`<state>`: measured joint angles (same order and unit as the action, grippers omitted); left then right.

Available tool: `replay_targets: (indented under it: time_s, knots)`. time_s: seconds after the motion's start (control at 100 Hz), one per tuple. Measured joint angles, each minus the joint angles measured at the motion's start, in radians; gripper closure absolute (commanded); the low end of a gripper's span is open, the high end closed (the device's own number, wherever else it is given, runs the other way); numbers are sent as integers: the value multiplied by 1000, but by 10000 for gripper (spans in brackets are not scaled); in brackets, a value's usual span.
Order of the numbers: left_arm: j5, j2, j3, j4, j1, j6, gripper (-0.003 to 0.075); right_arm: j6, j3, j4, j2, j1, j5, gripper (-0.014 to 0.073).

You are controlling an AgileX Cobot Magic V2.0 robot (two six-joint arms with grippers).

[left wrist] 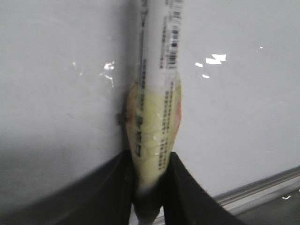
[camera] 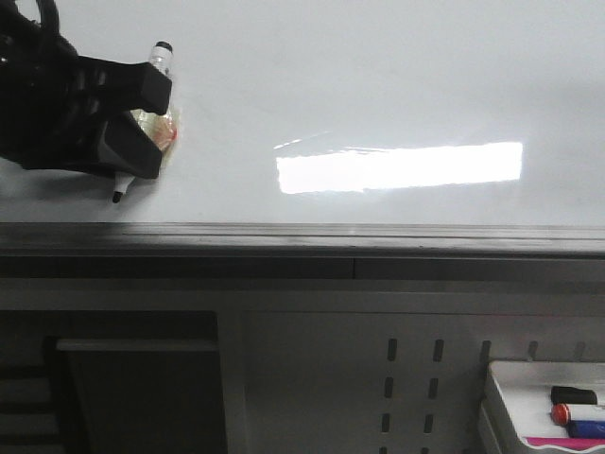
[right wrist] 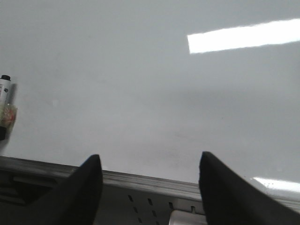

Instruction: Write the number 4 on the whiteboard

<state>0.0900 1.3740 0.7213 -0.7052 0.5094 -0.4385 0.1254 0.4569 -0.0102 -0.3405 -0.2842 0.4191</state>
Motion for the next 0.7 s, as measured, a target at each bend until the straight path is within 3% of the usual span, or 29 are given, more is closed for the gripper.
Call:
replay_targets:
  time_s: [0.19, 0.37, 0.53, 0.7]
  knots:
    - [152, -128, -7, 204, 51, -53, 741, -338, 112, 205, -134, -79, 107, 190]
    - [306, -257, -7, 331, 167, -294, 741, -633, 177, 386, -306, -244, 142, 190]
    - [396, -323, -7, 349, 290, -482, 741, -754, 184, 405, -418, -432, 89, 190]
    - [415, -327, -8, 361, 409, -527, 741, -777, 184, 413, -508, -606, -39, 190]
